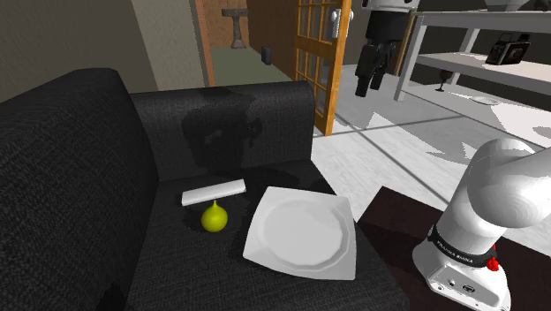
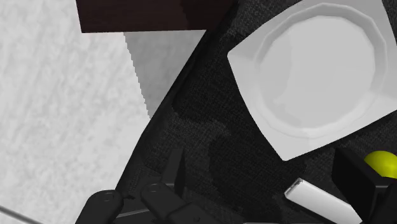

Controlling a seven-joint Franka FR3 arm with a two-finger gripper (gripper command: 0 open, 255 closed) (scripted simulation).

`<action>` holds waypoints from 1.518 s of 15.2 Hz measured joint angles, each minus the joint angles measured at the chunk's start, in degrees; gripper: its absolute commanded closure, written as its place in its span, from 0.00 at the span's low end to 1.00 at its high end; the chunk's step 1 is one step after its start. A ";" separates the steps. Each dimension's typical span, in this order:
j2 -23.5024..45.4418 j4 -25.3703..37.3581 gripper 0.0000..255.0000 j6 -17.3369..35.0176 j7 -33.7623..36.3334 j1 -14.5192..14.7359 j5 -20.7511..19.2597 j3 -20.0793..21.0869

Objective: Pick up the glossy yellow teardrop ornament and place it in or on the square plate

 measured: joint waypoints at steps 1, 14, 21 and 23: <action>0.00 0.00 0.00 0.00 0.00 0.00 0.00 0.00; 8.17 -9.24 0.00 23.23 12.21 2.11 7.26 13.08; 18.87 -8.64 0.00 37.01 20.63 1.73 7.94 21.88; 22.79 -8.16 0.00 41.38 23.23 1.05 7.04 24.39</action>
